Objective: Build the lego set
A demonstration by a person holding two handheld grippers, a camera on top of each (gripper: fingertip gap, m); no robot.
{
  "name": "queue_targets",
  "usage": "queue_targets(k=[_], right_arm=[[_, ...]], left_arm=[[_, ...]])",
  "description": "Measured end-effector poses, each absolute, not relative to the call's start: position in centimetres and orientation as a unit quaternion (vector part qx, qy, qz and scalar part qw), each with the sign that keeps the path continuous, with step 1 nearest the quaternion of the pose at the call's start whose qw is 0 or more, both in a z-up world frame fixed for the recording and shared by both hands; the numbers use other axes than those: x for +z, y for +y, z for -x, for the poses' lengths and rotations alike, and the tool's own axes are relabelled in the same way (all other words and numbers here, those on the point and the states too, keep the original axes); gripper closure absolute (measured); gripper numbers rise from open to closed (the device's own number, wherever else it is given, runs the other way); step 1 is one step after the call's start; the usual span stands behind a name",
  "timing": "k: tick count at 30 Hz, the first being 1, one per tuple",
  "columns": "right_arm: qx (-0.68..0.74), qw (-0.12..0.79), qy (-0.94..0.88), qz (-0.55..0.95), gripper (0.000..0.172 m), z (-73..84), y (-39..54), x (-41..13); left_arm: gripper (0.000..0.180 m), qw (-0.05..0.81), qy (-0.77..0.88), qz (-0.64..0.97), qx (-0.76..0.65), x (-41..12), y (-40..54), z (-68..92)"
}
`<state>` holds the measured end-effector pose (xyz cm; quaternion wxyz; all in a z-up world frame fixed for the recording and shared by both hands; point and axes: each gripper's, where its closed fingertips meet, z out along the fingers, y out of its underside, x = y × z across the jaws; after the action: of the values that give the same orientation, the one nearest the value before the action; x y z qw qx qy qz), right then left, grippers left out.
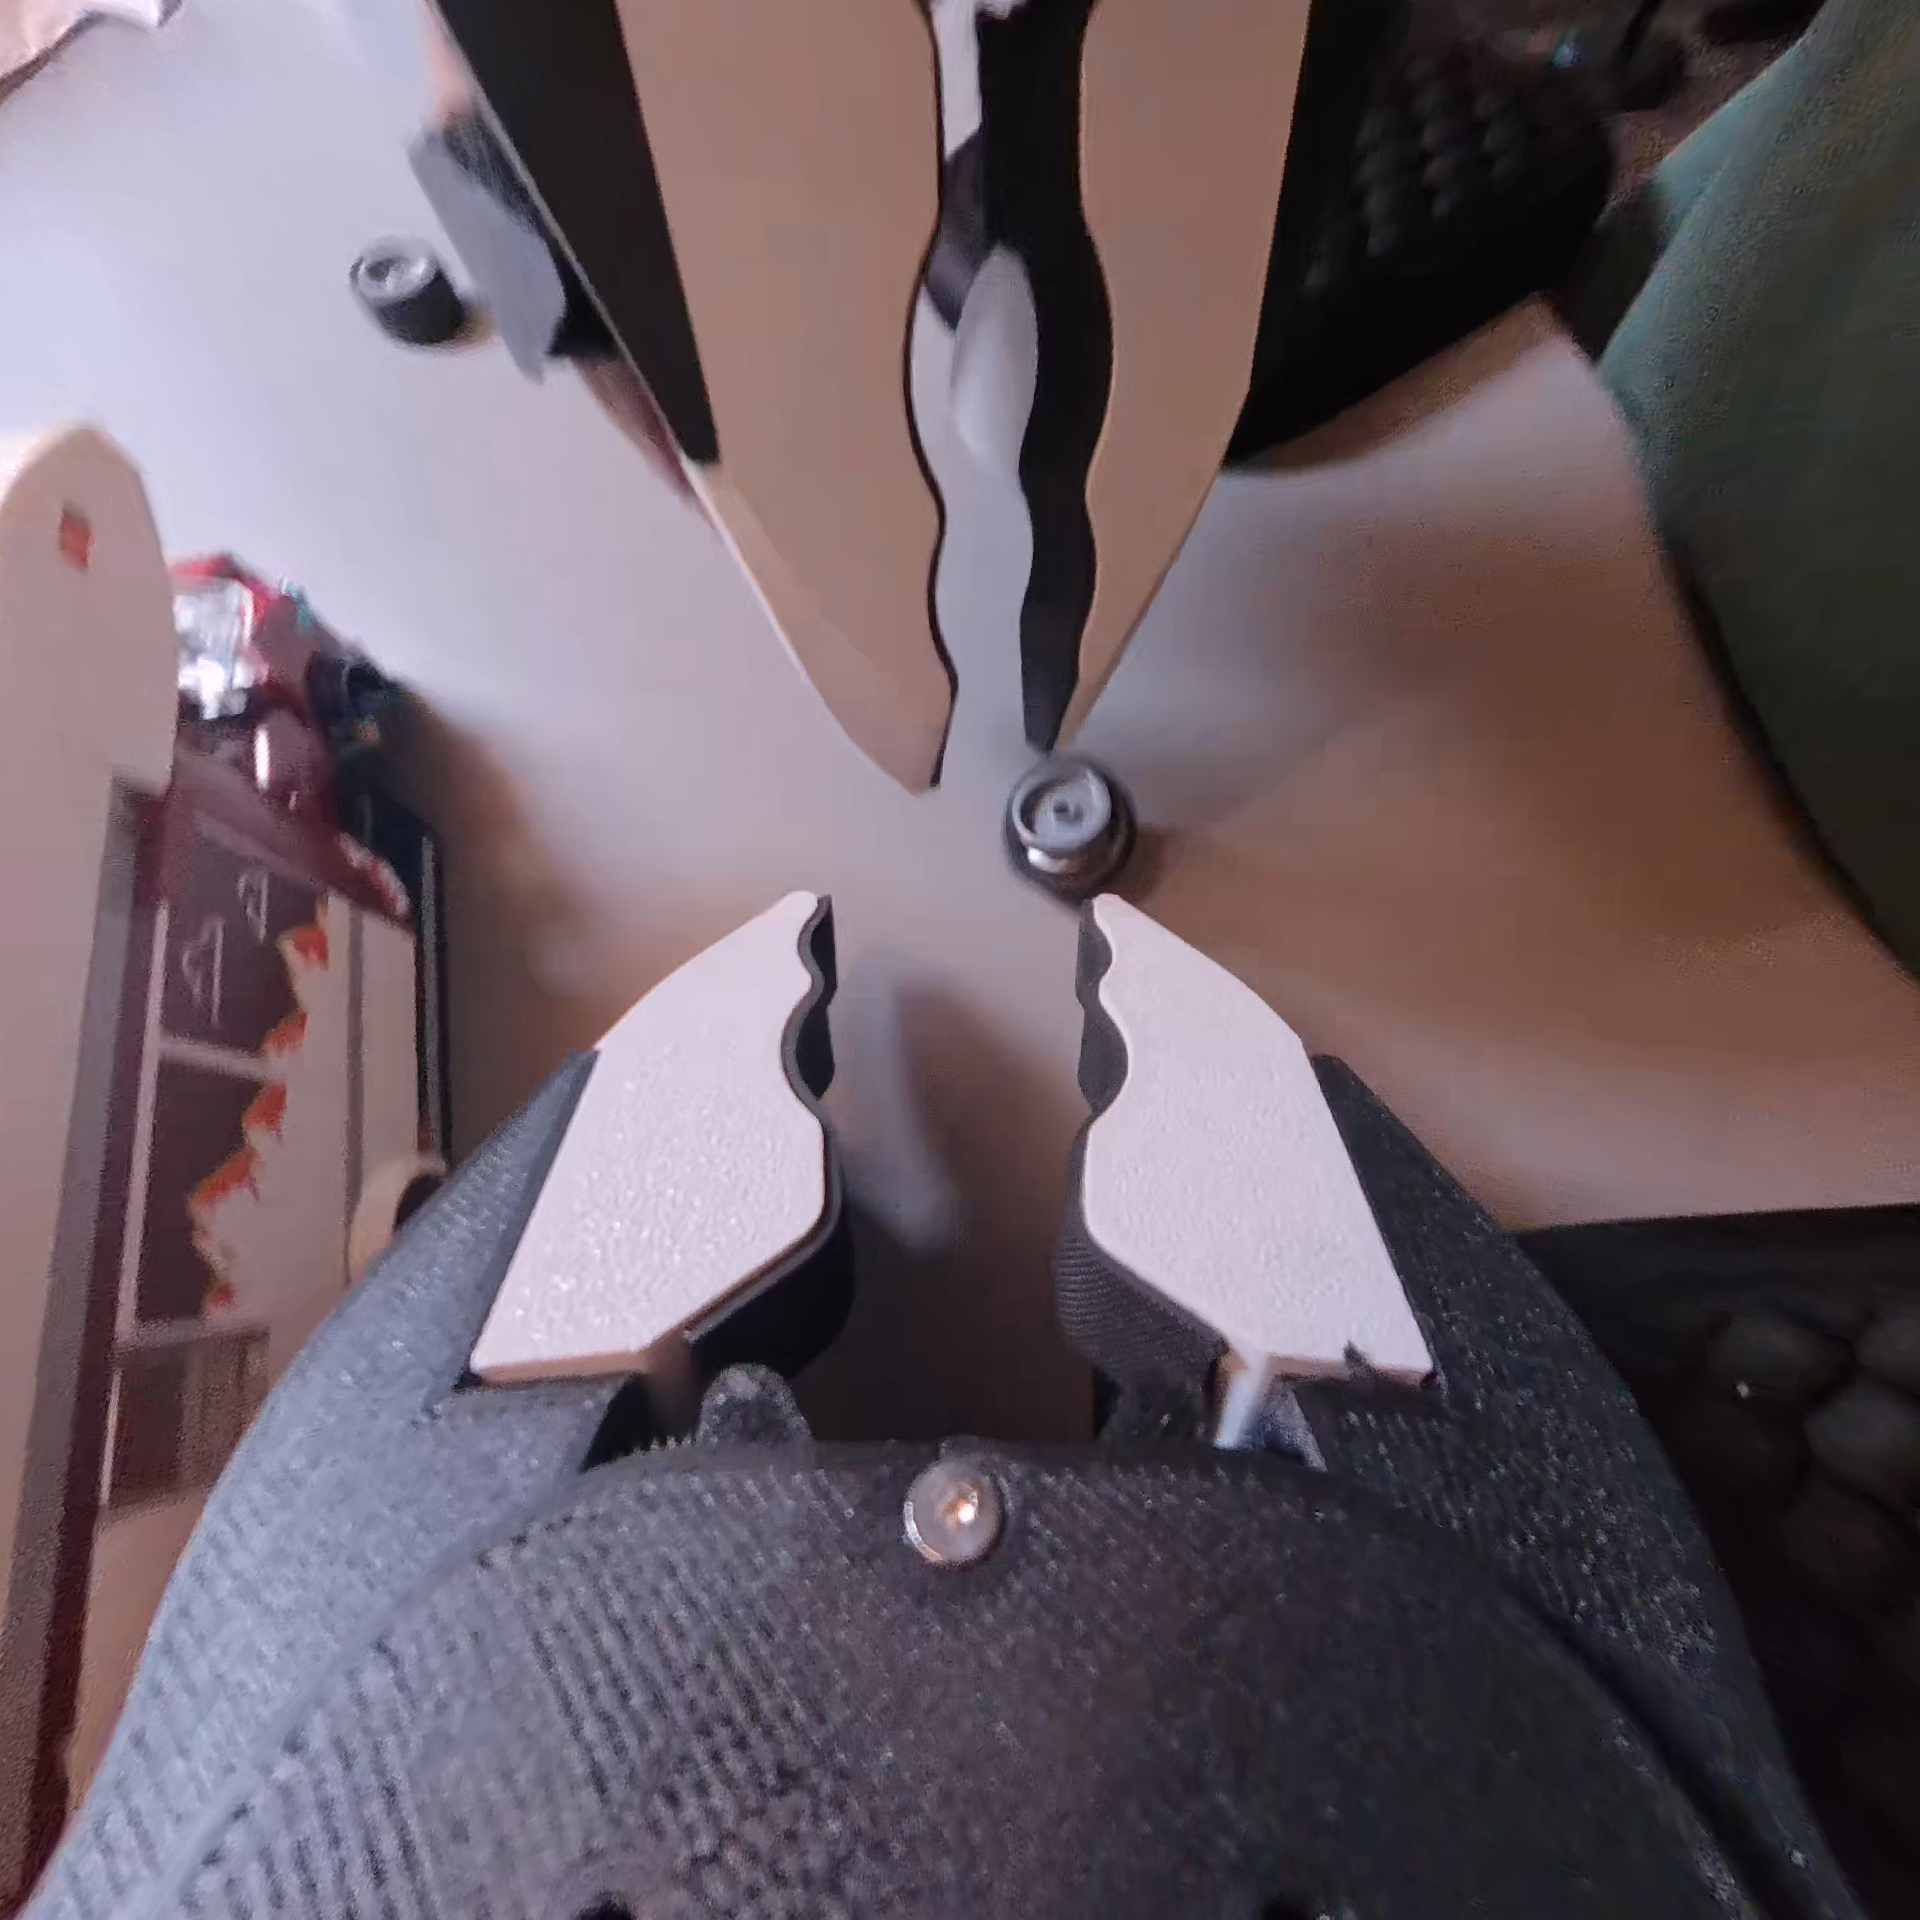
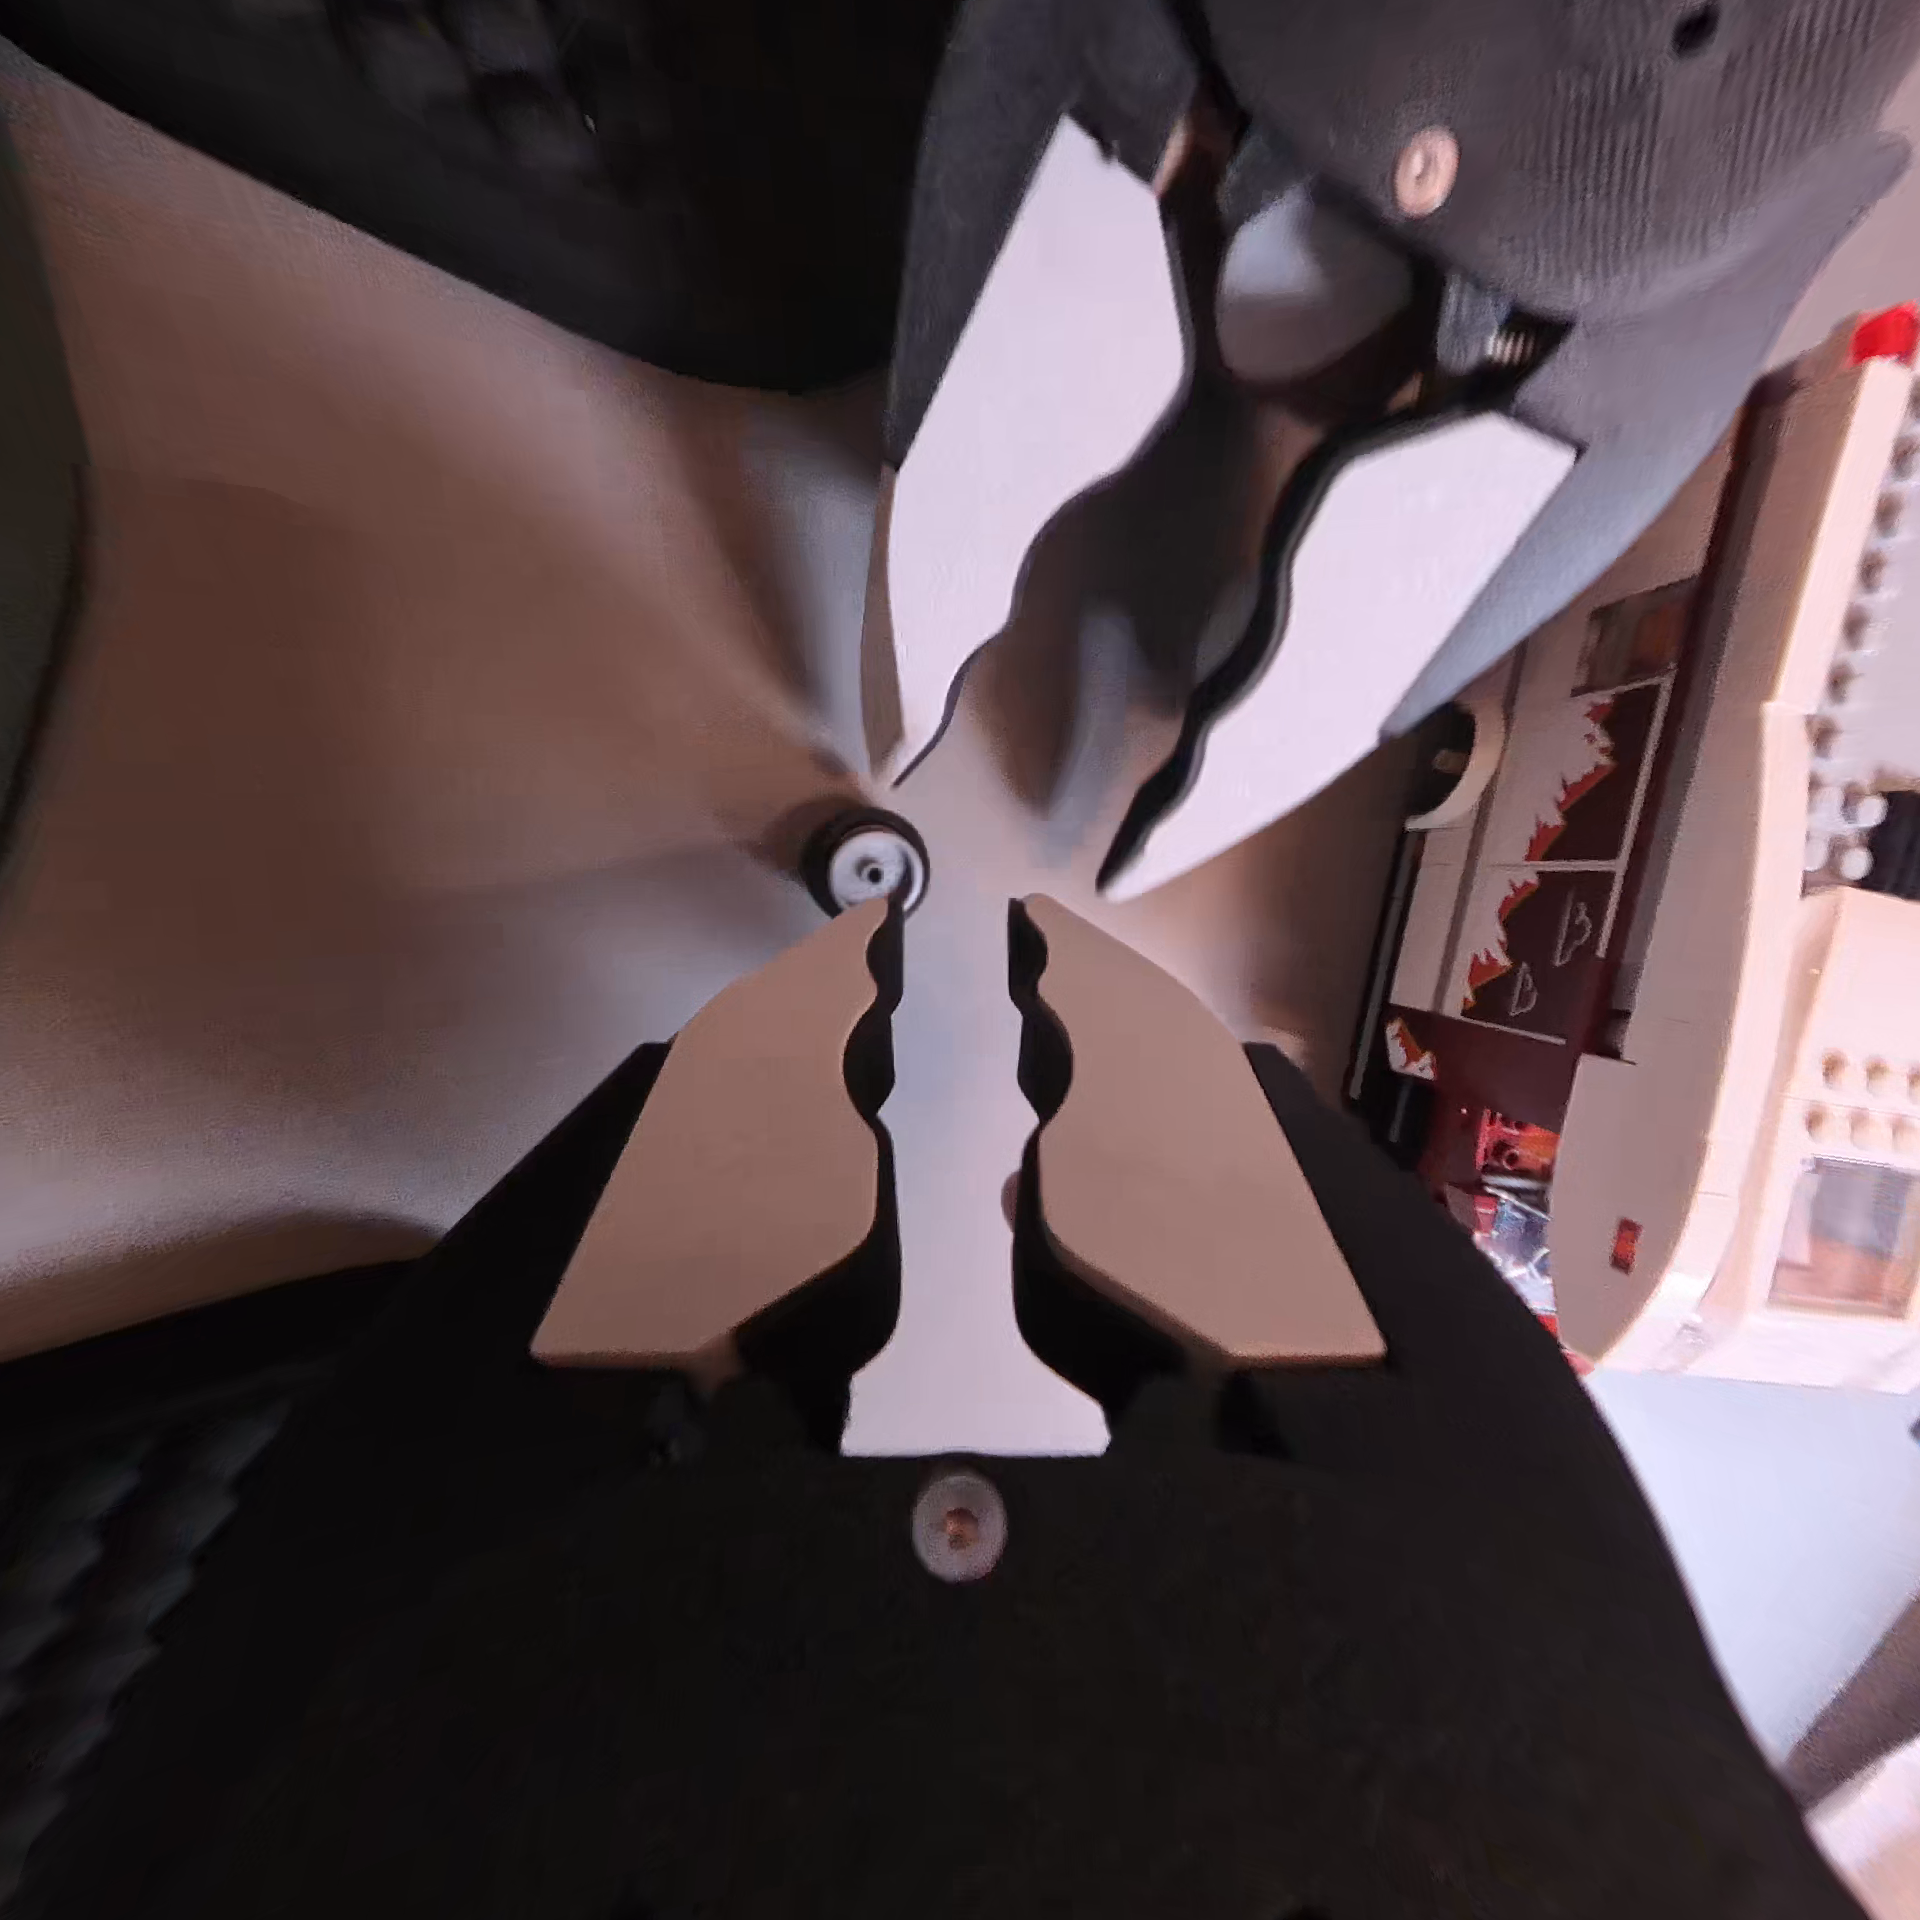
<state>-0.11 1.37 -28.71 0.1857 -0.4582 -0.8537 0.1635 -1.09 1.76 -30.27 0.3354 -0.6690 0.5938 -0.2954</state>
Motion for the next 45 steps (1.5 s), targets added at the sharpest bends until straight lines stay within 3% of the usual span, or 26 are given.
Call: queue_targets(k=[7,12,17,24,29,34,41,45], right_arm=[[0.217,0.181,-0.806,0.521,0.149,-1.9,-1.1,-29.1],[0.223,0.221,-0.714,0.625,0.147,-0.9,-1.4,-30.3],[0.203,0.242,-0.745,0.587,0.155,-0.5,-0.3,-30.3],[0.22,0.227,-0.772,0.552,0.152,-1.3,-0.9,-29.3],[0.208,0.245,-0.73,0.604,0.151,-0.7,-0.9,-30.5],[0.195,0.257,-0.765,0.557,0.158,-1.2,0.5,-30.1],[0.265,0.215,-0.732,0.59,0.169,0.1,-1.1,-28.8],[0.243,0.175,-0.735,0.608,0.172,-0.2,-1.2,-29.9]], left_arm=[[0.13,0.281,0.633,0.651,-0.309,-31.2,-0.6,-0.3],[0.14,0.259,0.621,0.672,-0.31,-31.2,-2.2,-0.3],[0.156,0.235,0.605,0.672,-0.356,-30.1,-4.3,0.7],[0.134,0.274,0.607,0.682,-0.303,-31.2,-0.5,0.3],[0.149,0.269,0.616,0.673,-0.308,-31.2,-1.2,-0.4],[0.151,0.266,0.614,0.68,-0.3,-31.2,-2.5,0.6],[0.132,0.294,0.627,0.656,-0.3,-31.2,-1.1,-0.4],[0.14,0.295,0.642,0.639,-0.304,-31.3,-1.1,-1.1]])
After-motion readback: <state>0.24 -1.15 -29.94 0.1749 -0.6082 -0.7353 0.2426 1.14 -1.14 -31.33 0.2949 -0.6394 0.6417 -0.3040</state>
